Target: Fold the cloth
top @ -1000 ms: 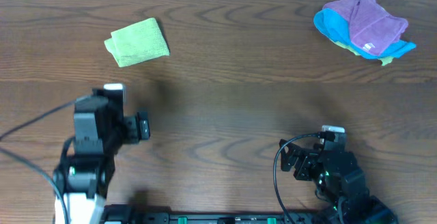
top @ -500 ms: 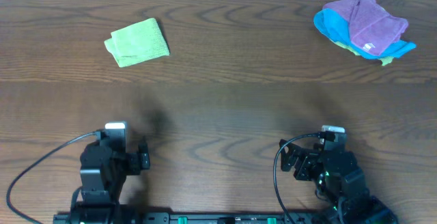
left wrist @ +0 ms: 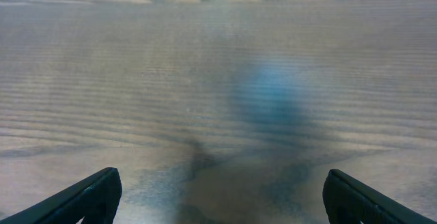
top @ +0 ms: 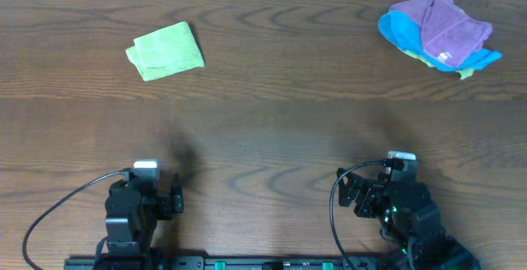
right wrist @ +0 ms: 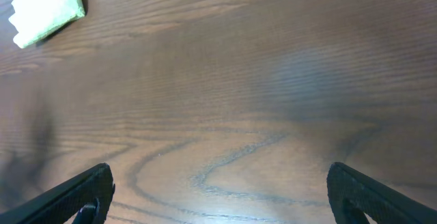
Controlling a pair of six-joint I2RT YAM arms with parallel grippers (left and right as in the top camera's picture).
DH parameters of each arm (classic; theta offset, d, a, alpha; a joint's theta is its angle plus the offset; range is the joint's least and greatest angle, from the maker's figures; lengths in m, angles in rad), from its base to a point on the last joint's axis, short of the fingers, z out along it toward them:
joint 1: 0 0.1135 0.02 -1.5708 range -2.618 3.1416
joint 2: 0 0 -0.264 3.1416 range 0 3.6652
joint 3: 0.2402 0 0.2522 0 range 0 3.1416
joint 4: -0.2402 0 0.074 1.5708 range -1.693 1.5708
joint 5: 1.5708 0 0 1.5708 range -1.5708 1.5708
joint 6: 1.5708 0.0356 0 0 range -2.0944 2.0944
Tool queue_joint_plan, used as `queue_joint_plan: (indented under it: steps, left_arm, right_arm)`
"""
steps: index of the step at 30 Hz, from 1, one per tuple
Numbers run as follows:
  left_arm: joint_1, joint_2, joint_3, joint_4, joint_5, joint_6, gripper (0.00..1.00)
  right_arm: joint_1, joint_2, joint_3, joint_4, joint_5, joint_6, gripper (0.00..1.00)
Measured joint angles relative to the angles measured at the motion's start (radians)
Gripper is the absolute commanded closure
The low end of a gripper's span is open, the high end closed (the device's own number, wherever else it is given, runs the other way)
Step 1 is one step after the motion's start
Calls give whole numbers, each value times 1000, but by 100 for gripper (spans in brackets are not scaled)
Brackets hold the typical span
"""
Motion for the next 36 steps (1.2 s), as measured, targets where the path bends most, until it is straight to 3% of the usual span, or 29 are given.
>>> queue_joint_plan:
  steps: [12, 36]
  left_arm:
    - [0, -120, -38, -17, 0, 28, 5]
    - [0, -121, -38, -19, -3, 29, 5]
  right_arm:
    - [0, 0, 0, 0, 0, 0, 1]
    - [0, 0, 0, 0, 0, 0, 1]
